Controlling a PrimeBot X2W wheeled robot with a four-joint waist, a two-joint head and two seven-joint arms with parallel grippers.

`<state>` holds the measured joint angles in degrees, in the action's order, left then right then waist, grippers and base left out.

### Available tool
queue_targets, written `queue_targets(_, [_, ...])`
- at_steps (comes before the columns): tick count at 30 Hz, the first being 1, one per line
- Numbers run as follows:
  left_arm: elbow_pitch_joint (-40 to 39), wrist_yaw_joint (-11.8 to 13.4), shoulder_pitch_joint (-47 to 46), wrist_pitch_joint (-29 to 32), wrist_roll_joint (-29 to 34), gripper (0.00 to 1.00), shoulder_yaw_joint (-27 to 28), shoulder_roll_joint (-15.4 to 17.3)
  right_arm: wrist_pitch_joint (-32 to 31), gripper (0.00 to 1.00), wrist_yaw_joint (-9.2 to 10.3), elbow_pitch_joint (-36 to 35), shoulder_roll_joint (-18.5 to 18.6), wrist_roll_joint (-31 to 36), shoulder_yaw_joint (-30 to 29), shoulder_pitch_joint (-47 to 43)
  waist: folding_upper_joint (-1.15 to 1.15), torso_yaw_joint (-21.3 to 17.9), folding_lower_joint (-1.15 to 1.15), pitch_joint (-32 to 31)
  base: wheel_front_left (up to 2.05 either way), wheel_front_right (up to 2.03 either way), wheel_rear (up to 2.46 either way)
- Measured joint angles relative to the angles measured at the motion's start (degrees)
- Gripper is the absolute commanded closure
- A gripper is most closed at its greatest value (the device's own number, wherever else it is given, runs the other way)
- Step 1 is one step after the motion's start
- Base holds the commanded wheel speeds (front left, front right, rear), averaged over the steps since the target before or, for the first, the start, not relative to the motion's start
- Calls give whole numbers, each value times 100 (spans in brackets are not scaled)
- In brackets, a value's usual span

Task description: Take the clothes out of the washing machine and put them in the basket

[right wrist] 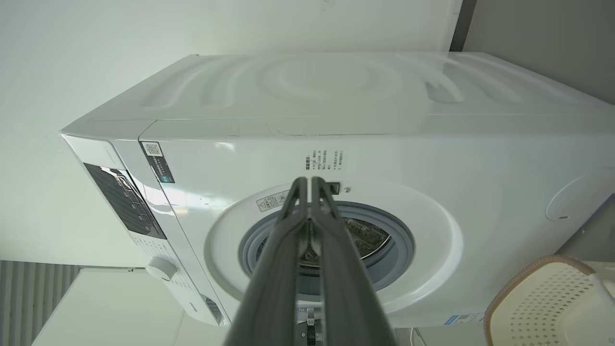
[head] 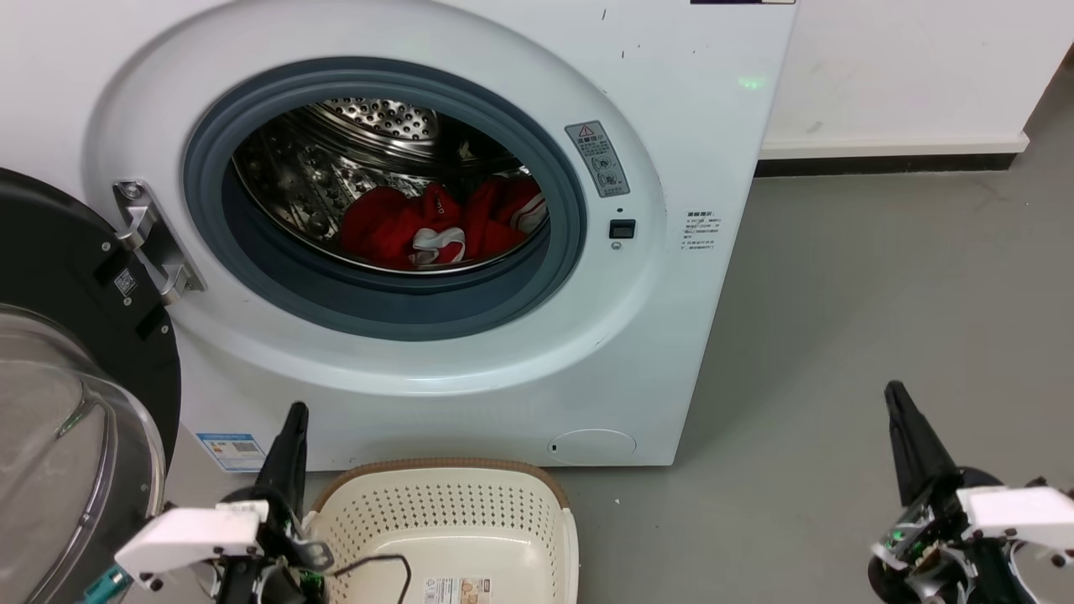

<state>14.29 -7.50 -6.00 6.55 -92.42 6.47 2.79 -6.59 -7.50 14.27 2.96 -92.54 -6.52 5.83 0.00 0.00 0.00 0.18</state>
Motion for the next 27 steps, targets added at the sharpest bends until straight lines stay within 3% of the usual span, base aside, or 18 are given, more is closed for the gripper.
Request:
queue_targets(9, [121,3,258,-134,232,0,-5,-31,136,0,1,170,-22,178,5,-250,0,-1,0,4,0,0,0])
queue_targets(27, [-586,533,373,-627,2717,0,-297,-27,632,0,1,-704,-29,2885,142,-445,0,-8,0,45,0,0,0])
